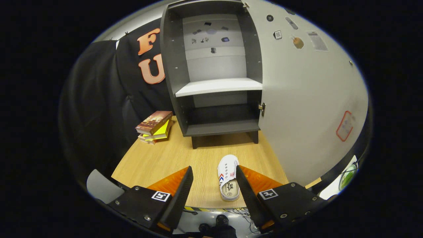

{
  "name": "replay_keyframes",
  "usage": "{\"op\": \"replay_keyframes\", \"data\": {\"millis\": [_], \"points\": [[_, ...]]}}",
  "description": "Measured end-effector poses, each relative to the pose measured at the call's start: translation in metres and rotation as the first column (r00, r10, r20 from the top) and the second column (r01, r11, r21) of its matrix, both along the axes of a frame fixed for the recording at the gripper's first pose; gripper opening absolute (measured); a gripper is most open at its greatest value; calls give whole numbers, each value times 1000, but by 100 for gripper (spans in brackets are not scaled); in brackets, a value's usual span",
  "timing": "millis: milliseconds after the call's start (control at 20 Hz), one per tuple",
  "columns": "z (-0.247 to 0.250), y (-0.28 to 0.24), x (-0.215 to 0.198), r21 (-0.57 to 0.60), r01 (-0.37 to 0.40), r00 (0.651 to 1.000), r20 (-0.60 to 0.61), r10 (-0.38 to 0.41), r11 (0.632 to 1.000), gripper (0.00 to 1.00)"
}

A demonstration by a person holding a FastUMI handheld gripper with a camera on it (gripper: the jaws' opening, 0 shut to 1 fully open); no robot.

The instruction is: Open the shoe cabinet door, grab the shoes and put them into the shoe cabinet, then close the shoe cabinet door.

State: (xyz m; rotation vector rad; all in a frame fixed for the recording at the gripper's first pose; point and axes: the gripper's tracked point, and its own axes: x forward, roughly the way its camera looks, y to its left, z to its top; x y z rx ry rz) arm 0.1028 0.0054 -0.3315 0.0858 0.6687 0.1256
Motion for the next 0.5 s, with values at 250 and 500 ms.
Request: {"op": "replay_keyframes", "data": {"millis": [250,500], "points": [[-79,14,8,-27,-73,989,-128,69,997,80],[-141,15,15,-22,-72,974,-218,65,997,73]]}}
